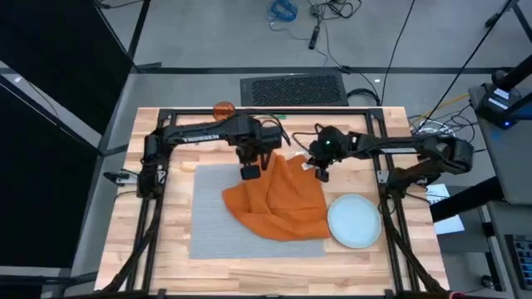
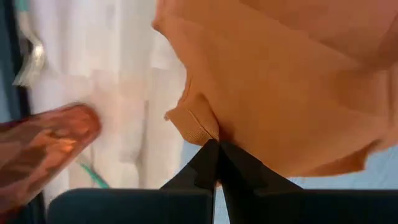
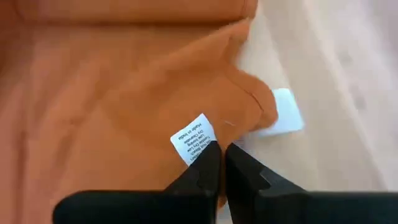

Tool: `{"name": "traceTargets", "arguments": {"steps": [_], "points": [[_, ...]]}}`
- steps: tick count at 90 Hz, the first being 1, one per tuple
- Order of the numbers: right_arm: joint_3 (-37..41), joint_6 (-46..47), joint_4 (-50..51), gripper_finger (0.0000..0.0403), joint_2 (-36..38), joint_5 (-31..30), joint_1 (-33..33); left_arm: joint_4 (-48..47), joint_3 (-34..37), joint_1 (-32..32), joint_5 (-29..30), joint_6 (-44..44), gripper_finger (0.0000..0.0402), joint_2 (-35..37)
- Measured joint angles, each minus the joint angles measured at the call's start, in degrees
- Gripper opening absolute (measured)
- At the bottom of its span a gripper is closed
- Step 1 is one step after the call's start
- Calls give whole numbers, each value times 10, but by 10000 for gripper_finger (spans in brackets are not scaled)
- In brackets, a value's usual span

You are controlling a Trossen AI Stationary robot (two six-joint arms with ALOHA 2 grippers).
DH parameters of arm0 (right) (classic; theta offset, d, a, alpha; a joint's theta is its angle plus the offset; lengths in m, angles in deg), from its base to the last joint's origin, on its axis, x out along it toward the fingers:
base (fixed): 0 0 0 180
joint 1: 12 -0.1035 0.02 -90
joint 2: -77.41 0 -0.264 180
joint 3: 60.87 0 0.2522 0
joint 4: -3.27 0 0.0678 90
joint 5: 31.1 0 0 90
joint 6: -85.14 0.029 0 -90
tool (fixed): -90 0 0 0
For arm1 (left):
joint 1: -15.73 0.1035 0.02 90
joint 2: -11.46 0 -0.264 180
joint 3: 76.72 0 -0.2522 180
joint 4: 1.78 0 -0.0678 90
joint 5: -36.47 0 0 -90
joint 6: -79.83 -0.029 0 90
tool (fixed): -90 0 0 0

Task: Set table place
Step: Fold the orange table napkin

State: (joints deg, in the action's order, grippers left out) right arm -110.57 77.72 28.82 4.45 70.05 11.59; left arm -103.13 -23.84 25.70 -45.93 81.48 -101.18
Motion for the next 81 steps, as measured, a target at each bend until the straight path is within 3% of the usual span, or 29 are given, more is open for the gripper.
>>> {"name": "traceTargets", "arguments": {"steps": [47, 81], "points": [[-1, 33, 32, 0, 199, -67, -5, -24, 0, 8, 91, 54, 0, 122], [-94, -5, 83, 0, 225, -139, -4, -25, -1, 21, 167, 55, 0, 186]]}}
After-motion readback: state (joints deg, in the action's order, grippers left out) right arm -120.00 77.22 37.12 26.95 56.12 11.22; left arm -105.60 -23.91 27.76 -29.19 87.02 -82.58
